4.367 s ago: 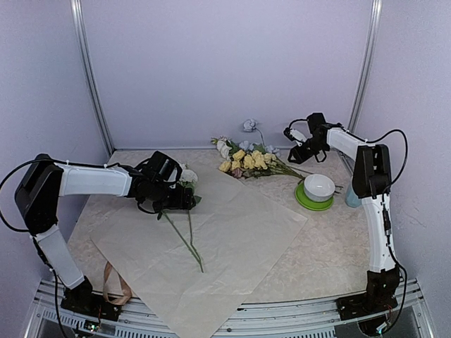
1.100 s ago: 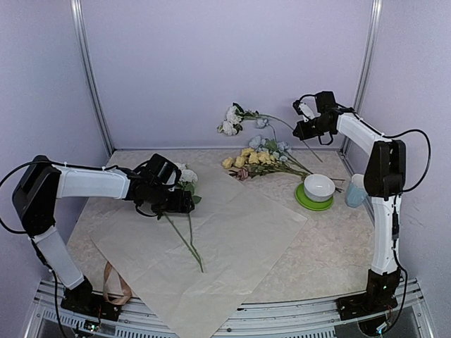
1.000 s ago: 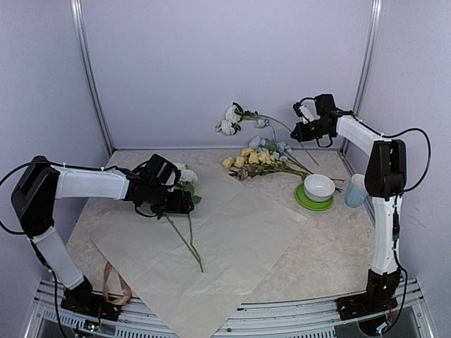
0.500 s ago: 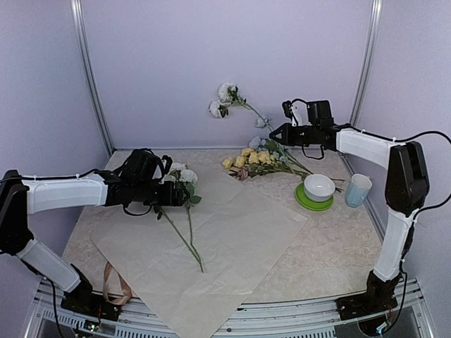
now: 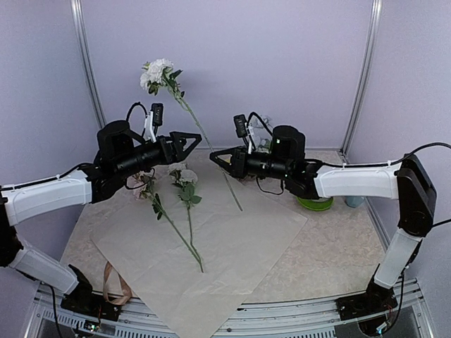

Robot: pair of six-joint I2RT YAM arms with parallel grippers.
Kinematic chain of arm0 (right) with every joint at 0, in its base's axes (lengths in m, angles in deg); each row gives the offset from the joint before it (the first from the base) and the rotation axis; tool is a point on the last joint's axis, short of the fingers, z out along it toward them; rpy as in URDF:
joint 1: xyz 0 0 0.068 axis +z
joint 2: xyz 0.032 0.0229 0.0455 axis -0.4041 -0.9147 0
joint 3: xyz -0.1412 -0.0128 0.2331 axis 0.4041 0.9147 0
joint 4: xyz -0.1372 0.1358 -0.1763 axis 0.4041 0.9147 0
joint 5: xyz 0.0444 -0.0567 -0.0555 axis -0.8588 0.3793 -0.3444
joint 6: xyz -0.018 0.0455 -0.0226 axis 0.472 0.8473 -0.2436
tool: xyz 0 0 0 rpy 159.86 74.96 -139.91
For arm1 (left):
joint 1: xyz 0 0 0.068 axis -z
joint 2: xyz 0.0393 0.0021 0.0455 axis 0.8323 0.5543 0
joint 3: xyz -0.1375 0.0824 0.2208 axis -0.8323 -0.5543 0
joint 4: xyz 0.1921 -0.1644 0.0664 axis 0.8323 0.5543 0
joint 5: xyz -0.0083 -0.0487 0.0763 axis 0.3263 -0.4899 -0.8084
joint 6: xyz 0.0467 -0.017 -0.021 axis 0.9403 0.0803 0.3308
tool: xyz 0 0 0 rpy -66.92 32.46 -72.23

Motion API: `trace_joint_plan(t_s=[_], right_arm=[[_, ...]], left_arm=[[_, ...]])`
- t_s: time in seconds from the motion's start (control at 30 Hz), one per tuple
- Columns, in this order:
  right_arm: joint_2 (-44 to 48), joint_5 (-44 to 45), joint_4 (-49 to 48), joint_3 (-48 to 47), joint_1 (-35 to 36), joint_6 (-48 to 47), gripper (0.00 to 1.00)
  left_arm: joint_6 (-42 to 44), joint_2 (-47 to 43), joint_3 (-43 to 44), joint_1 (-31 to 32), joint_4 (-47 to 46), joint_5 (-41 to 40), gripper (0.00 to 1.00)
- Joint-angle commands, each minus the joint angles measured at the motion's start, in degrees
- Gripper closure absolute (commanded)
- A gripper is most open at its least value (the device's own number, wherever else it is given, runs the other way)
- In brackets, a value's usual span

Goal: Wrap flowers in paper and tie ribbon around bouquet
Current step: Pass from the right arm to the left, then place the fake flower on the flattened wrapping paper.

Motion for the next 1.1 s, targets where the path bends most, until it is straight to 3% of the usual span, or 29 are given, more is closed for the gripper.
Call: trace_joint_plan(t_s=[0.0, 0.17, 0.33, 0.4, 0.47, 0.5, 0.6, 0.67, 0.73, 0.83, 1.07], right_arm=[[0.1, -1.4, -10.1, 0.1, 3.7, -1.1, 1.00], [-1.9, -2.7, -7.0, -1.3, 6.1, -3.1, 1.00], [-3.7, -4.6, -3.6, -3.7, 7.5, -6.2, 1.00], [-4.0, -5.5, -4.1, -3.5, 7.4, -6.2, 1.00], [-3.8, -6.3, -5.8, -2.5, 7.4, -6.0, 1.00], [-3.6, -6.5, -5.9, -2.3, 7.4, -6.2, 1.00], [-3.2, -7.1, -2.5, -3.1, 7.3, -8.6, 0.97], [-2.1, -5.6, 0.7, -3.1, 6.7, -10.8, 0.67], [-0.1, -2.6, 3.4, -2.1, 5.4, -12.6, 0.50], [4.0, 3.3, 5.2, 1.2, 2.9, -14.1, 0.41], [7.7, 10.6, 12.2, 2.4, 0.6, -18.8, 0.40]], left_arm=[[-9.5, 1.6, -1.5, -2.8, -11.4, 4.7, 0.10], [-13.0, 1.5, -4.1, -2.9, -17.8, 7.2, 0.12], [-12.6, 0.8, -4.2, -2.4, -18.5, 7.7, 0.24], [-10.6, 0.3, -4.1, -1.7, -17.6, 7.4, 0.43], [-10.2, -0.3, -4.4, -1.5, -14.9, 5.3, 0.85], [-10.4, -0.8, -4.9, -1.6, -13.3, 3.8, 1.00], [-10.5, -1.5, -4.9, -1.8, -4.8, -1.9, 1.00], [-10.7, -0.4, -3.0, -2.5, 4.1, -4.4, 1.00], [-10.5, 1.3, -1.8, -3.0, 11.7, -5.9, 1.00], [-10.6, 4.4, -2.1, -3.3, 16.9, -5.2, 1.00], [-12.6, 14.5, -3.0, -4.6, 17.4, 2.6, 1.00]])
